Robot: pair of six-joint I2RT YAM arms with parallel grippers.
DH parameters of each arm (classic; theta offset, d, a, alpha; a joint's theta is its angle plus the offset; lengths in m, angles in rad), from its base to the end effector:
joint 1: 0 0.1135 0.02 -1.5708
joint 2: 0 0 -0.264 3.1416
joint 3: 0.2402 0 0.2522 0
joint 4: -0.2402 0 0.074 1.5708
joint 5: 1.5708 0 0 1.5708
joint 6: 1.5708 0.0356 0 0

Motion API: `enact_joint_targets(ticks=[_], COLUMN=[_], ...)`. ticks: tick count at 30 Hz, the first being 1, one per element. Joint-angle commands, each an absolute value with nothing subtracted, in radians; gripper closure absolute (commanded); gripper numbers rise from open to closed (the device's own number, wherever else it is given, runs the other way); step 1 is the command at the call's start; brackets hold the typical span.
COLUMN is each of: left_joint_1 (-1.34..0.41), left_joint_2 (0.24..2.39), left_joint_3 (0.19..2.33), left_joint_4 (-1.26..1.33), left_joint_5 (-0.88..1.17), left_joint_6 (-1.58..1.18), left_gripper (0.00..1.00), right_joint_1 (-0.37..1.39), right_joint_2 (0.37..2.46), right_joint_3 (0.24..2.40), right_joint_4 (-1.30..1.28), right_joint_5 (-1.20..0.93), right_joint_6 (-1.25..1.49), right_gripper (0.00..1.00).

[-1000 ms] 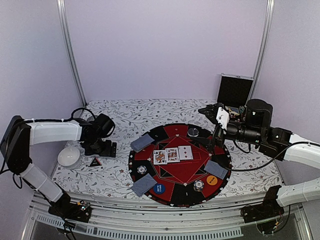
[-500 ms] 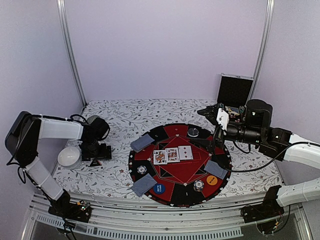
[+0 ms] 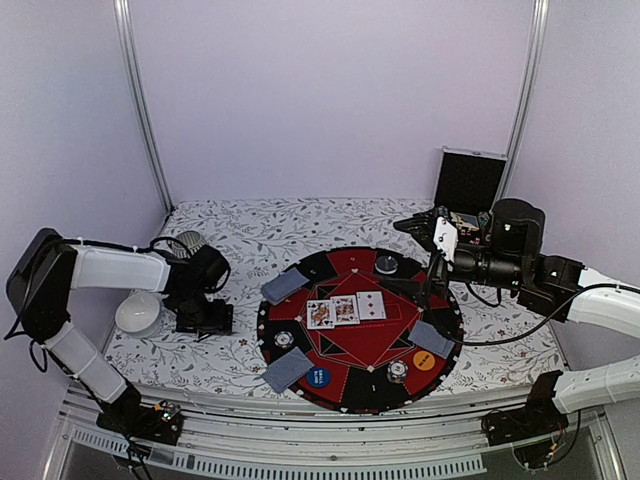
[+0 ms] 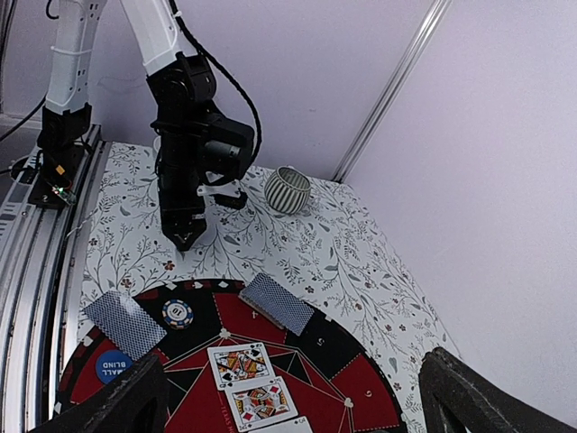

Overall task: Distribute texas hold em gaming equipment
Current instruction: Pick up the all-in button from the center of the board.

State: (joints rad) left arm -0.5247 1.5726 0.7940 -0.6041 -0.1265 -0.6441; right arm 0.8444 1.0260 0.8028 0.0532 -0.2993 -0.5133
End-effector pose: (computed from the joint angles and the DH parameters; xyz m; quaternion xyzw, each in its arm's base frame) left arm 0.2251 -0.1251 0.1408 -0.0652 0.9915 0.0008 0.1129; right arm 0.1528 0.1877 0.3253 -0.5495 0.5281 0.2175 0.6098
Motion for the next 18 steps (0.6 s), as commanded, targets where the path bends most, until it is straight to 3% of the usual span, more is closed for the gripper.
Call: enact_joint_targets(ticks=[1, 12, 18], left_joint_1=[-0.581, -0.514, -0.514], left_joint_2=[1.6, 1.61, 1.604], left_joint_3=[0.787, 0.758, 0.742], left_joint_4=[-0.69, -0.632, -0.596], left_joint_5=[-0.073, -0.155, -0.15], left_joint_6=[-0.639, -0.776, -0.805], left_gripper=[0.12, 0.13, 0.2], right_joint_1=[0.843, 0.843, 0.843], right_joint_2=[1.022, 1.019, 1.014], right_joint_3=[0.808, 0.808, 0.811], right_joint_4=[0.046, 0.039, 0.03], right_joint_5=[-0.322, -0.328, -0.33], right_joint_6=[-0.513, -0.513, -0.512], right_gripper=[0.01, 0.01, 0.01])
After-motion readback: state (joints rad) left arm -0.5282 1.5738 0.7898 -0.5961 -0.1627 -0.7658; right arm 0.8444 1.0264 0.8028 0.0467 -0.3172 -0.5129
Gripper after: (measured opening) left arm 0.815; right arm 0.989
